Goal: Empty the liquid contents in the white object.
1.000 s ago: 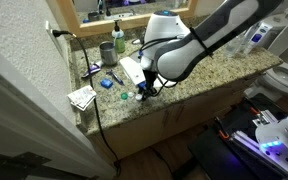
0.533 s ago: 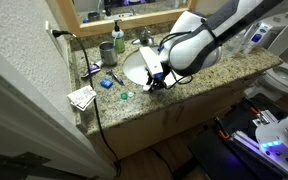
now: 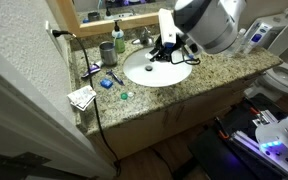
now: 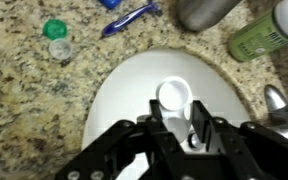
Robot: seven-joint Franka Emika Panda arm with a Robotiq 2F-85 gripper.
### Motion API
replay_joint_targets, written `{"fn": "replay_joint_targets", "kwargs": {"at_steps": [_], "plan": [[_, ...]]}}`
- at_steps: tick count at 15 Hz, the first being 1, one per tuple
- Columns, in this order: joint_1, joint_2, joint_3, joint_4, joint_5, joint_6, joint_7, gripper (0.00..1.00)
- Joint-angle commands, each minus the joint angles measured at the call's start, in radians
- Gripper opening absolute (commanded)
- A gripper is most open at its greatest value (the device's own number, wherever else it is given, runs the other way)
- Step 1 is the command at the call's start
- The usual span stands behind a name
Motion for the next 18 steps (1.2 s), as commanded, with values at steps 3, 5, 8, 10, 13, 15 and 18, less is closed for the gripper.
{"fn": "replay_joint_targets", "kwargs": {"at_steps": [3,5,8,10,13,15,18], "plan": [[-0.271,-0.031,0.144,0.208,0.345,-0.059,-0.412,0.11],[-0.315,-0.08,0.116,0.26,0.492,-0.144,-0.565,0.11],[-0.371,-0.167,0.039,0.265,0.735,-0.359,-0.808,0.11],[-0.393,-0.208,0.001,0.222,0.901,-0.52,-0.976,0.11],[-0.384,-0.193,-0.033,0.135,1.098,-0.76,-1.233,0.11],[-0.37,-0.128,-0.035,0.076,1.171,-0.923,-1.395,0.11],[-0.341,-0.011,-0.056,-0.017,1.15,-1.168,-1.575,0.11]]}}
